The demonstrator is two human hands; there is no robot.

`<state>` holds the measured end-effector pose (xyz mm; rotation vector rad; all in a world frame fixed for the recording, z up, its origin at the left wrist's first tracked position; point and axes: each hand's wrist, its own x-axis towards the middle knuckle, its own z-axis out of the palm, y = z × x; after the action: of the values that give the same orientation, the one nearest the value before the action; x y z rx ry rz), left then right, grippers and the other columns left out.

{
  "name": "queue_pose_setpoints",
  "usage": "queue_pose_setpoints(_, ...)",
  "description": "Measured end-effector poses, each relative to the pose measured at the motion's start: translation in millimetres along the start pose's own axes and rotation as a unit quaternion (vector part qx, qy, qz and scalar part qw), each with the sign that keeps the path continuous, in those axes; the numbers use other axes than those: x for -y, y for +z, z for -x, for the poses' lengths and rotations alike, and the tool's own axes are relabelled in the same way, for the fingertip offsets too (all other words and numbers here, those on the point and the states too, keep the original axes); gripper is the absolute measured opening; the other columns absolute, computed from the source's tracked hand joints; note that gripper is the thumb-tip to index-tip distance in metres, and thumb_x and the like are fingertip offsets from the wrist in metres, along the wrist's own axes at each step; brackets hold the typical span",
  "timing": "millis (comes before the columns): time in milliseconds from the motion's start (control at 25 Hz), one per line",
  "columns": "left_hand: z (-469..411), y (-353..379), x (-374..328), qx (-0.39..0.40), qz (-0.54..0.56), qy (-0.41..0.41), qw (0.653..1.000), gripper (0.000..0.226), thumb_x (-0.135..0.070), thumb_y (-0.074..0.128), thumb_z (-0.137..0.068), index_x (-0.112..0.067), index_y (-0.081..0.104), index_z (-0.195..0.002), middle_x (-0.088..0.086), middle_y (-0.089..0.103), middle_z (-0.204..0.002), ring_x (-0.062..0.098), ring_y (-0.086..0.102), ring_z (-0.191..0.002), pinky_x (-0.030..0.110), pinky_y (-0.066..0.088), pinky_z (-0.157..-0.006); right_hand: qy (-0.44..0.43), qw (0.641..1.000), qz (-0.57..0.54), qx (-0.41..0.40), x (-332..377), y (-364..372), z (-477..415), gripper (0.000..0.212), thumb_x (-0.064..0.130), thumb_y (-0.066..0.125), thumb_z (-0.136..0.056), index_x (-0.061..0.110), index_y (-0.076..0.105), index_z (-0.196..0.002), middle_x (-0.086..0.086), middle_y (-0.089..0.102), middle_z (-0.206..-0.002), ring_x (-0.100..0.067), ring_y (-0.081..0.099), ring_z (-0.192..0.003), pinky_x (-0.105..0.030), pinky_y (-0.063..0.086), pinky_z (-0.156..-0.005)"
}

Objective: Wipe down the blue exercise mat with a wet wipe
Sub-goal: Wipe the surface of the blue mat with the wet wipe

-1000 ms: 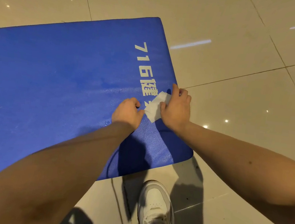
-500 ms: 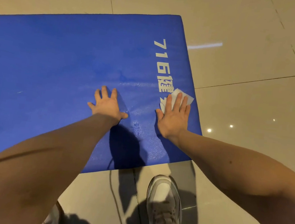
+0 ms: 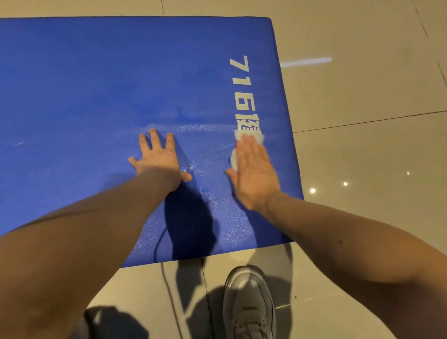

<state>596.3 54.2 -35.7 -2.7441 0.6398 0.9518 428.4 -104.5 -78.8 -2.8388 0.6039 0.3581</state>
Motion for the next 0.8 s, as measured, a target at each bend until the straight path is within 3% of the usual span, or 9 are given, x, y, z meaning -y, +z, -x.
queue_pose_setpoints(200,0.2,-0.9,-1.9,-0.001,0.008,0.001,1.0,0.116,-0.061,0.077,-0.078,-0.029,0.001,-0.16,0.004,-0.016,-0.166,0.032,-0.012,-0.154,0.066,0.024,-0.115,0.212,0.977,-0.006,0.01,-36.8,-15.2,-16.9,0.075,0.049,0.012,-0.103,-0.003,-0.003,-0.156,-0.02,-0.008,-0.165,-0.033,-0.01,-0.152,-0.047,-0.001,-0.124)
queue_pose_setpoints(280,-2.0,-2.3,-2.3,-0.006,0.015,-0.002,1.0,0.115,-0.061,0.081,-0.074,-0.029,0.008,-0.158,0.004,-0.012,-0.166,0.032,-0.009,-0.153,0.067,0.027,-0.113,0.188,0.982,-0.028,-0.006,-10.6,-12.3,-20.6,0.074,0.046,0.018,-0.104,-0.007,0.005,-0.154,-0.025,-0.001,-0.163,-0.038,-0.005,-0.152,-0.049,0.001,-0.124)
queue_pose_setpoints(400,-5.4,-0.7,-4.6,-0.014,0.005,-0.009,1.0,0.115,-0.065,0.084,-0.066,-0.029,0.016,-0.152,0.004,-0.002,-0.162,0.033,0.0,-0.151,0.065,0.035,-0.108,0.01,0.999,-0.031,-0.01,48.6,2.2,-16.0,0.072,0.04,0.035,-0.104,-0.007,0.013,-0.154,-0.024,0.007,-0.163,-0.038,0.0,-0.152,-0.05,0.007,-0.124)
queue_pose_setpoints(480,-6.8,0.2,-4.6,-0.02,-0.007,-0.014,1.0,0.117,-0.071,0.083,-0.06,-0.03,0.017,-0.148,0.004,0.003,-0.159,0.033,0.004,-0.149,0.063,0.039,-0.105,-0.049,0.998,-0.017,0.033,68.7,4.3,-13.3,0.07,0.041,0.031,-0.106,0.0,0.007,-0.157,-0.016,-0.001,-0.166,-0.03,-0.008,-0.153,-0.045,0.001,-0.124)
queue_pose_setpoints(560,-7.1,0.1,-3.3,-0.022,-0.011,-0.013,1.0,0.116,-0.07,0.084,-0.06,-0.029,0.019,-0.147,0.005,0.006,-0.157,0.033,0.006,-0.147,0.063,0.04,-0.103,-0.072,0.997,0.0,0.022,55.4,4.4,-17.6,0.069,0.044,0.026,-0.106,0.002,0.007,-0.158,-0.013,-0.002,-0.166,-0.027,-0.008,-0.153,-0.043,0.0,-0.125)
queue_pose_setpoints(640,-7.9,-0.7,-2.8,-0.02,-0.006,-0.007,1.0,0.113,-0.065,0.086,-0.062,-0.028,0.02,-0.146,0.006,0.007,-0.156,0.034,0.007,-0.146,0.065,0.041,-0.102,-0.027,1.0,0.002,0.001,23.5,-0.4,-23.1,0.072,0.047,0.019,-0.104,0.002,0.005,-0.158,-0.014,-0.001,-0.166,-0.029,-0.006,-0.154,-0.046,0.005,-0.124)
queue_pose_setpoints(800,-5.8,-3.8,-4.0,-0.013,-0.008,-0.008,1.0,0.113,-0.064,0.085,-0.064,-0.028,0.019,-0.148,0.006,0.006,-0.157,0.034,0.007,-0.146,0.064,0.041,-0.103,0.147,0.989,0.011,0.012,-39.6,-22.5,-38.4,0.072,0.048,0.012,-0.104,0.002,-0.006,-0.157,-0.015,-0.01,-0.165,-0.029,-0.011,-0.153,-0.044,-0.002,-0.125)
